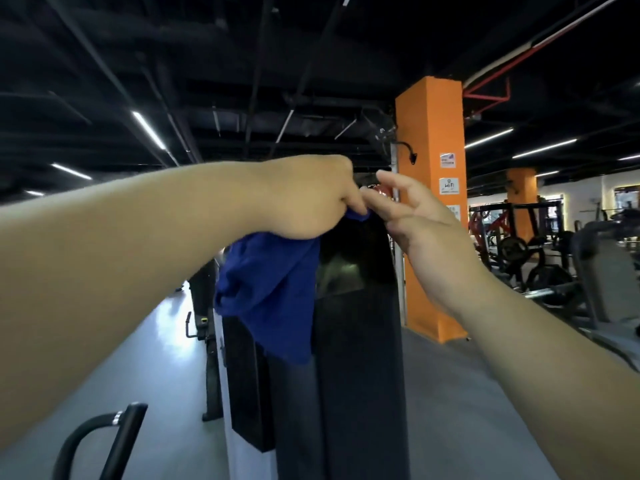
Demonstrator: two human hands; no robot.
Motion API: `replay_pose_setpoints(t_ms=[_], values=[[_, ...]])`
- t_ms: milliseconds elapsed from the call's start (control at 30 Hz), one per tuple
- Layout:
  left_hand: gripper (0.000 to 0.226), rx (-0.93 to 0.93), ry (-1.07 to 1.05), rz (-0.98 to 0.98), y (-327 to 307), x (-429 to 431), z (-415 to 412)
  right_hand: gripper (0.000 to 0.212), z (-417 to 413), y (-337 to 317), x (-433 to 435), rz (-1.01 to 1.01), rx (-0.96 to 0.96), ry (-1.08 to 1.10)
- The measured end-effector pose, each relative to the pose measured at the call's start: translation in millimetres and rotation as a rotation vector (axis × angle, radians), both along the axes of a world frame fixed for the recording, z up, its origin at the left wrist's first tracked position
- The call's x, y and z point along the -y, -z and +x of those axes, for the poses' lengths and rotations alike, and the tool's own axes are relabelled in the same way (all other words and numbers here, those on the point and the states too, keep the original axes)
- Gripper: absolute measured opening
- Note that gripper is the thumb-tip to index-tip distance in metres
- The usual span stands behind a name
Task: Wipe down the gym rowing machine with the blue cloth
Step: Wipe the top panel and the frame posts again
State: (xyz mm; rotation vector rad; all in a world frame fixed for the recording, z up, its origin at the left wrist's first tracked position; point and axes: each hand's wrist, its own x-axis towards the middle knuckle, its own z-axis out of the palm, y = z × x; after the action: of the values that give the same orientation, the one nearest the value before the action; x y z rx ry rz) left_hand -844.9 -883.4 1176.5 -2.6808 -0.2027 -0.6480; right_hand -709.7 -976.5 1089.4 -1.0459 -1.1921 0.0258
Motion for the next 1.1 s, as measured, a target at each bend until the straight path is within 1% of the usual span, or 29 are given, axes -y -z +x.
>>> replay_pose_setpoints(t_ms=[100,167,233,300,367,467,533,600,633,700,767,833,900,967,1033,1100], values=[[0.046,-0.040,-0.025,0.026,-7,7,20,0.056,5,1,1,0.054,-0.066,-0.068],[0.044,-0.035,-0.057,0.041,-6,4,9,0.052,5,1,1,0.052,-0.061,-0.058],[0.041,0.020,-0.035,-0.036,0,-8,-14,0.058,6,-1,0,0.037,-0.048,-0.037],[0.039,0.080,-0.026,-0.118,7,-12,-29,0.060,3,-3,-1,0.041,-0.065,-0.030],[0.041,0.050,-0.022,-0.066,2,-5,-16,0.053,2,-5,-2,0.089,-0.132,-0.043],[0.047,-0.019,-0.036,-0.007,-8,14,16,0.036,-1,-5,0,0.152,-0.238,-0.091],[0.048,-0.014,-0.051,-0.012,-11,14,18,0.036,-1,-5,1,0.153,-0.268,-0.098],[0.045,-0.020,-0.072,0.004,-3,3,-3,0.035,1,-5,4,0.120,-0.264,-0.068],[0.043,0.015,-0.071,-0.026,5,-5,-18,0.033,1,-6,4,0.097,-0.242,-0.049],[0.041,0.150,-0.013,-0.102,23,-18,-37,0.030,0,-8,3,0.045,-0.153,0.020],[0.041,0.241,0.068,-0.145,36,-24,-35,0.036,-6,-11,0,0.005,-0.031,0.113],[0.040,0.260,0.112,-0.173,32,-23,-19,0.044,-19,-15,-3,-0.014,0.069,0.172],[0.039,0.299,0.141,-0.171,31,-21,-11,0.047,-31,-17,-5,-0.011,0.147,0.226],[0.038,0.394,0.205,-0.188,44,-31,-17,0.044,-39,-16,-7,0.000,0.195,0.291],[0.035,0.541,0.298,-0.174,72,-48,-28,0.039,-45,-13,-7,0.020,0.213,0.325],[0.041,0.677,0.313,-0.156,103,-59,-38,0.036,-52,-7,-11,0.018,0.227,0.340]])
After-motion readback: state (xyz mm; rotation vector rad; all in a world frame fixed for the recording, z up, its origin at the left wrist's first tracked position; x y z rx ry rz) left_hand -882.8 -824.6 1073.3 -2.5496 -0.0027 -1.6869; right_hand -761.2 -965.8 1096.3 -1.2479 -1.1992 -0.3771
